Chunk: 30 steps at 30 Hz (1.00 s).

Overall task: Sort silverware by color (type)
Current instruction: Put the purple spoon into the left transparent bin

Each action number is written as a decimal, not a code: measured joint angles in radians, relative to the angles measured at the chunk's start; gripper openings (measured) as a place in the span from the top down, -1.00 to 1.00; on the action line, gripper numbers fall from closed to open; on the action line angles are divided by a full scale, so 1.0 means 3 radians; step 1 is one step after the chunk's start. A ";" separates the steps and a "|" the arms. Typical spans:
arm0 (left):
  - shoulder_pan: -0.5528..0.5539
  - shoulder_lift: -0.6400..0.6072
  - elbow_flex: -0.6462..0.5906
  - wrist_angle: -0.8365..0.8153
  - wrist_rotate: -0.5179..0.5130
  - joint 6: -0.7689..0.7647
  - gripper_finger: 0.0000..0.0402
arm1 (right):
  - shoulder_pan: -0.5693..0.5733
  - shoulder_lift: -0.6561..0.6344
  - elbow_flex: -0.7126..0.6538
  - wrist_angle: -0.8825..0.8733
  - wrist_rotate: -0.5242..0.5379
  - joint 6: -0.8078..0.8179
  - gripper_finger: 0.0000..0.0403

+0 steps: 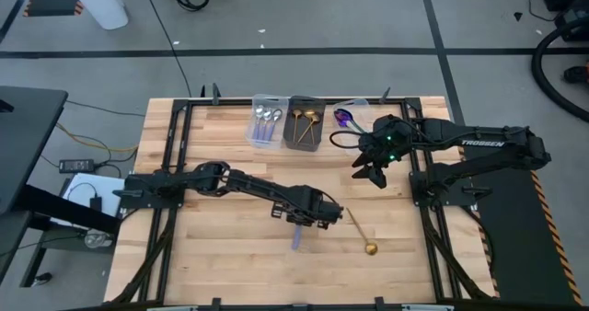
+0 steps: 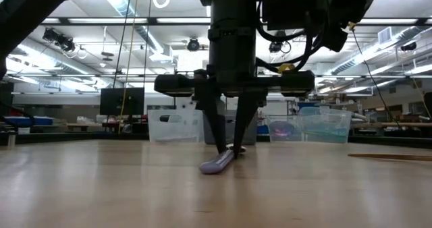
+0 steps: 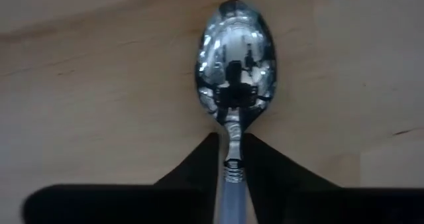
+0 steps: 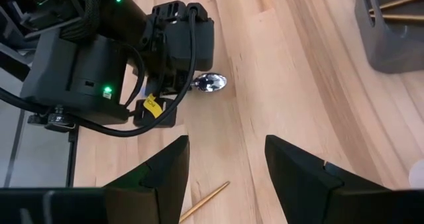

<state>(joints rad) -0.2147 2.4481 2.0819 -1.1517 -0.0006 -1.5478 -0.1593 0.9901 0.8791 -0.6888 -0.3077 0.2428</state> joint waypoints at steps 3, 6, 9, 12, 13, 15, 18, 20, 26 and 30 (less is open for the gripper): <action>-0.0015 0.0025 0.0004 0.0031 -0.0010 0.0035 0.84 | 0.0000 0.0000 0.0000 -0.0001 0.0005 0.0000 -0.03; -0.0015 0.0030 0.0004 0.0040 -0.0001 0.0035 0.93 | 0.0000 0.0000 0.0000 0.0000 0.0011 0.0001 -0.03; -0.0015 0.0019 0.0002 0.0044 0.0000 0.0038 0.93 | 0.0000 0.0000 0.0000 0.0000 0.0040 0.0001 -0.03; 0.0001 -0.0017 -0.0008 0.0052 -0.0024 0.0093 0.93 | -0.0001 0.0000 0.0000 0.0001 0.0074 0.0002 -0.03; 0.0002 -0.0024 -0.0008 0.0062 -0.0042 0.0126 0.93 | -0.0001 0.0000 0.0000 0.0001 0.0078 0.0003 -0.03; 0.0002 -0.0059 -0.0015 0.0084 -0.0097 0.0203 0.93 | 0.0000 0.0000 0.0000 0.0001 0.0085 0.0003 -0.03; 0.0017 -0.0129 -0.0013 0.0060 -0.0110 0.0276 0.94 | -0.0001 0.0000 0.0000 0.0001 0.0088 0.0003 -0.03; 0.0027 -0.0154 -0.0008 0.0051 -0.0119 0.0296 0.94 | 0.0000 0.0000 0.0000 0.0001 0.0088 0.0003 -0.03; 0.0047 -0.0170 -0.0008 0.0000 -0.0141 0.0327 0.94 | -0.0001 -0.0001 0.0000 0.0017 0.0089 0.0053 -0.03; 0.0060 -0.0201 -0.0009 -0.0044 -0.0152 0.0389 0.94 | 0.0000 0.0000 0.0000 0.0015 0.0089 0.0053 -0.03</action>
<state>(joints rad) -0.1967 2.3877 2.0792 -1.1648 -0.0461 -1.4312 -0.1593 0.9901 0.8791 -0.6843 -0.2810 0.2588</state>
